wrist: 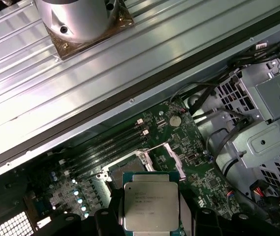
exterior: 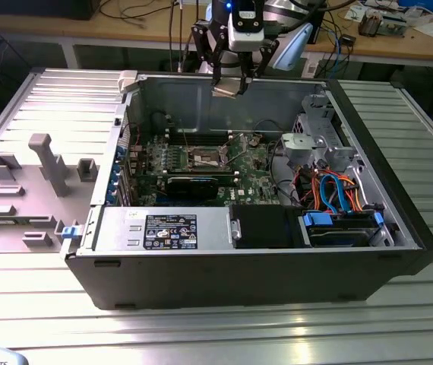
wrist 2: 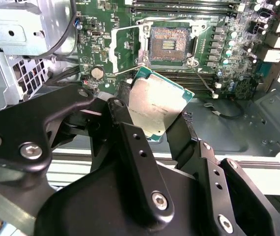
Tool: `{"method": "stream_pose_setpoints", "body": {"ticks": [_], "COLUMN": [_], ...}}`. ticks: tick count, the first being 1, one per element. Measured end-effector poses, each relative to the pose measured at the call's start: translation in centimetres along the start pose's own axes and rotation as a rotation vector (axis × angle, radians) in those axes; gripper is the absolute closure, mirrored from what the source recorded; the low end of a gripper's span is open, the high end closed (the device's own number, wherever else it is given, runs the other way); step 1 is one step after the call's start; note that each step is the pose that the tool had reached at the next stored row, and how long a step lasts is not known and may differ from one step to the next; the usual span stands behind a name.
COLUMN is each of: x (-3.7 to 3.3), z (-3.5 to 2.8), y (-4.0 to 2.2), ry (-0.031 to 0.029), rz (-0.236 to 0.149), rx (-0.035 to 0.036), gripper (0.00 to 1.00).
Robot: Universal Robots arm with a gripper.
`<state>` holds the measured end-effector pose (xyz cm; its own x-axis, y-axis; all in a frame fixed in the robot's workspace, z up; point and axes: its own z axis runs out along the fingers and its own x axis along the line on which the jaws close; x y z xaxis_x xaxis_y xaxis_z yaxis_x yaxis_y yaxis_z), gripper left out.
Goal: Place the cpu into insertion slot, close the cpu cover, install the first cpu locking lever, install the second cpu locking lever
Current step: 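Place the cpu into insertion slot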
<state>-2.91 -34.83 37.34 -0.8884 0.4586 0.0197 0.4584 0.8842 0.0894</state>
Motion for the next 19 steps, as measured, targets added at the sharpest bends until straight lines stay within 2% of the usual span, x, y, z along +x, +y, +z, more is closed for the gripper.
{"method": "stream_pose_setpoints", "body": {"ticks": [11,19], "x": [0.41,0.41], "z": [-0.01,0.06], "y": [-0.21,-0.22], "ry": [-0.0026,-0.0122], "rz": [0.028,0.135], "rx": [-0.0003,-0.0025], "gripper": [0.46,0.46]}}
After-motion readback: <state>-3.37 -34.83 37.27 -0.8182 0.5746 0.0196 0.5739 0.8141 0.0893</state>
